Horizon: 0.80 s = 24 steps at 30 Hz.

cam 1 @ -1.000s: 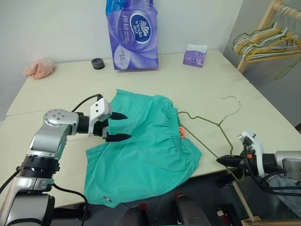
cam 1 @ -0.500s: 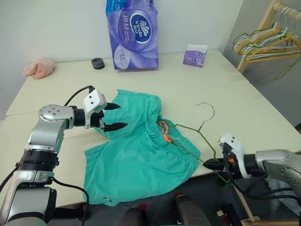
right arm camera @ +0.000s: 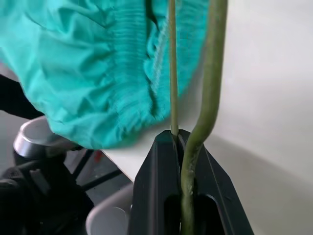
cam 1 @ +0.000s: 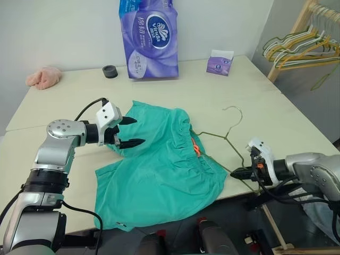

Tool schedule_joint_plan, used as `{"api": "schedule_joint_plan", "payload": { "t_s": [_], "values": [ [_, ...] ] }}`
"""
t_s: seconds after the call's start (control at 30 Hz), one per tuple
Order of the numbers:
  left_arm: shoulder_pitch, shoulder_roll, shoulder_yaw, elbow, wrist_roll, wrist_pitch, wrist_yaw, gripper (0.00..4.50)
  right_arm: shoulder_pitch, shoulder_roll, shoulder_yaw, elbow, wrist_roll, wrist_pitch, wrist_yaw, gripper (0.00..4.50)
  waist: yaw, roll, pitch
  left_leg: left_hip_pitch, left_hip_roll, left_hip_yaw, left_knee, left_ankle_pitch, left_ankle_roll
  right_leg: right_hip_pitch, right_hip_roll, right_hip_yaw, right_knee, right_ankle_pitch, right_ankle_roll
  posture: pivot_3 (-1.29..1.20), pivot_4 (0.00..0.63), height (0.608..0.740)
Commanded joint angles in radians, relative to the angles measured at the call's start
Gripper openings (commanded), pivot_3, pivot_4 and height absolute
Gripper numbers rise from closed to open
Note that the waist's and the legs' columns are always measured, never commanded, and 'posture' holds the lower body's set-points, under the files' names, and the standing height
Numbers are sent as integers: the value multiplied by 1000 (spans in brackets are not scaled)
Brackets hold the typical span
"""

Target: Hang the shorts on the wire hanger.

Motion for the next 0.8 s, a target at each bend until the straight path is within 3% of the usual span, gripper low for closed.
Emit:
{"api": "schedule_joint_plan", "payload": {
  "t_s": [0.03, 0.37, 0.7, 0.8],
  "values": [
    [-23, 7, 30, -12, -1, -18, 15, 4463, -57, 51, 17, 56, 19, 33, 9, 0, 1, 0, 0, 0, 0, 0, 0, 0, 0, 0, 0, 0, 0, 0, 0, -211, 104, 740],
    [-30, -2, 40, -8, -9, -24, 43, 4463, -137, 203, -26, 171, 34, 157, -48, 0, 0, 0, -1, 0, -1, 0, 0, 0, 0, -1, -3, -1, 1, 1, 0, -202, 96, 740],
    [-44, -29, 65, 7, -7, -43, 100, 4463, -266, 518, -367, 258, 28, 283, -311, 0, 1, 0, -2, -2, -2, -1, 0, 0, 0, -2, -5, -1, 2, 2, 0, -202, 92, 740],
    [-50, -42, 85, 19, -10, -47, 137, 4463, -237, 497, -357, 158, 26, 226, -314, 0, 4, 0, -3, -2, -3, -1, 0, 0, 0, -2, -6, -1, 2, 2, 0, -199, 90, 740]
  ]
}}
